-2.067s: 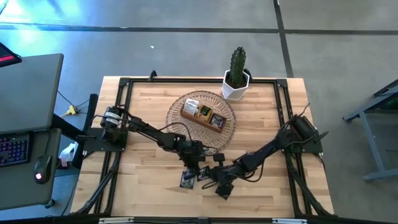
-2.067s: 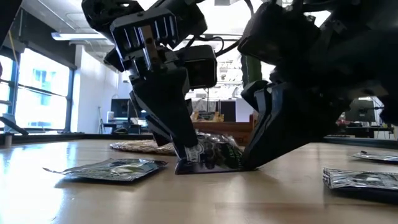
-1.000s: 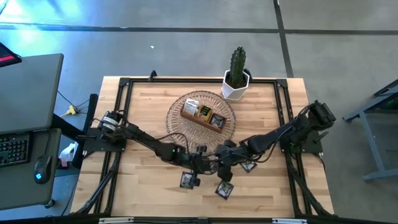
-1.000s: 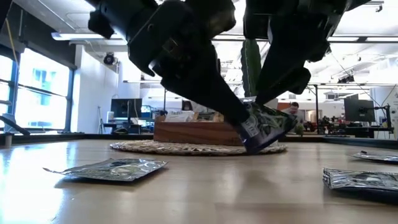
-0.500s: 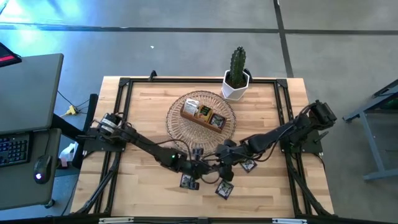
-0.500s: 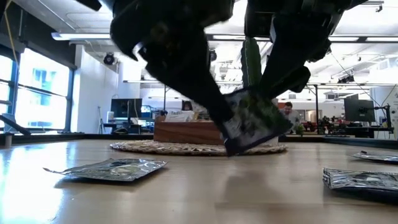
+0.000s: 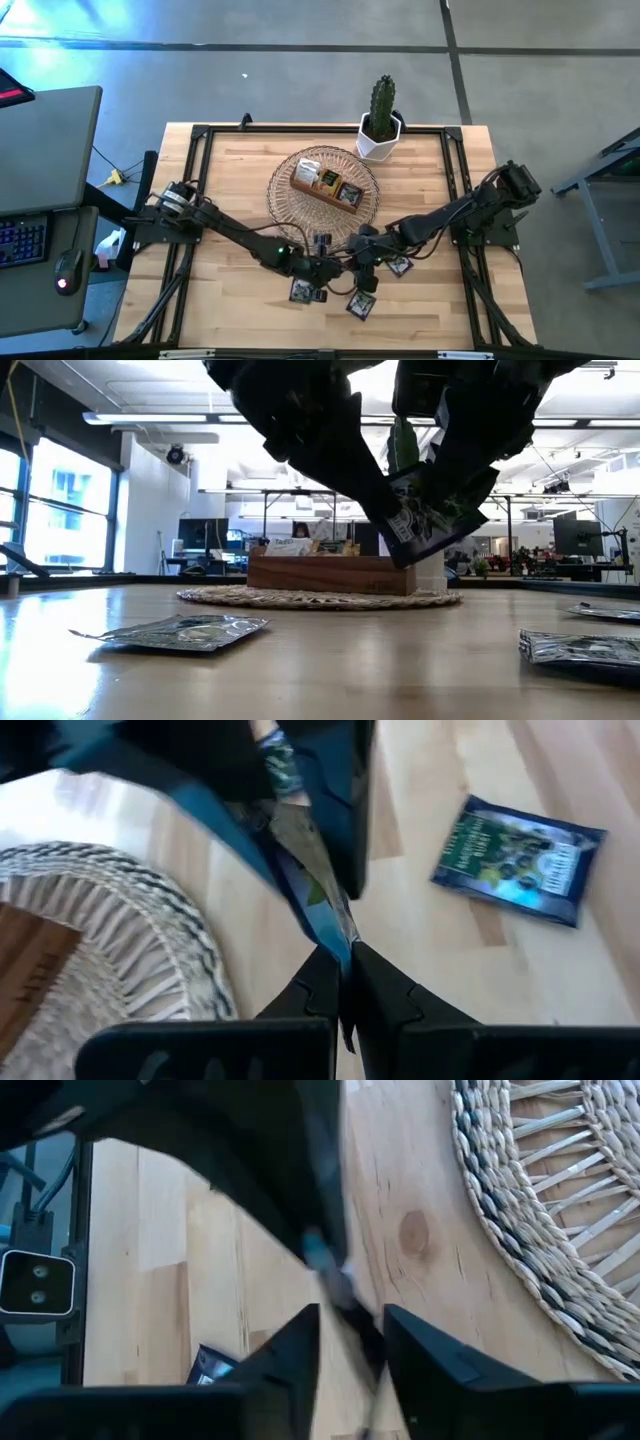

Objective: Pick & Place Tea
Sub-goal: Put the purple tea pack into the right section of the wooden organizer

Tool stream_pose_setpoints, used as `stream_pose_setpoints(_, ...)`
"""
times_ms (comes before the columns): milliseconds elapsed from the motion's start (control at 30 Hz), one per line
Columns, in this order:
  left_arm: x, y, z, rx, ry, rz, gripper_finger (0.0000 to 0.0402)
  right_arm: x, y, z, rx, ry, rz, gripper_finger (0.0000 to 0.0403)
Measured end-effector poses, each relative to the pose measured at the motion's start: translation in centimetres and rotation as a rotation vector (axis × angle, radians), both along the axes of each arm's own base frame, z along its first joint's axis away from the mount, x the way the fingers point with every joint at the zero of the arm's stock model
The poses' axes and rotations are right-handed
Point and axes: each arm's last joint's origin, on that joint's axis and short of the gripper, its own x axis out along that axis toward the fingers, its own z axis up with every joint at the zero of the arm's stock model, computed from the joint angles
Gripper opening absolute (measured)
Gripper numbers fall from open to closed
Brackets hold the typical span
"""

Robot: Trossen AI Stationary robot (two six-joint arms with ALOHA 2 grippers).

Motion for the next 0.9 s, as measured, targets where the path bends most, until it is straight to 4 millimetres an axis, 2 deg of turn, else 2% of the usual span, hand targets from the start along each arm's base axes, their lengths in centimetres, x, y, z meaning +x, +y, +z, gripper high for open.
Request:
stream_pose_setpoints(133,0.0,0.1,0.0,-0.001,0.001,0.0,0.0025,0.0,0.0,0.0,-0.002,0.002,0.001,0.0025)
stream_pose_setpoints(200,0.1,0.2,0.0,-0.001,0.001,0.003,0.0039,0.0,0.0,0.0,-0.009,-0.003,0.007,0.0008)
stream_pose_setpoints(333,0.2,0.9,-0.2,-0.012,0.039,-0.022,0.0075,0.0,-0.1,0.0,-0.036,-0.012,0.004,0.0025)
stream_pose_setpoints(467,0.4,1.9,-0.3,-0.043,0.062,0.015,0.0119,-0.1,-0.1,-0.1,-0.054,0.003,0.003,0.0007)
stream_pose_setpoints(633,0.0,2.9,-0.9,-0.054,0.141,0.094,0.0158,-0.4,-0.6,-0.1,-0.125,0.049,0.032,0.0006)
stream_pose_setpoints(733,-0.6,3.3,-1.4,-0.038,0.209,0.137,0.0162,-0.5,-1.7,1.7,-0.177,0.085,0.031,0.0004)
stream_pose_setpoints(900,-1.1,4.3,-1.8,-0.058,0.285,0.23,0.0154,-0.6,-5.4,6.9,-0.373,0.179,-0.024,0.0003)
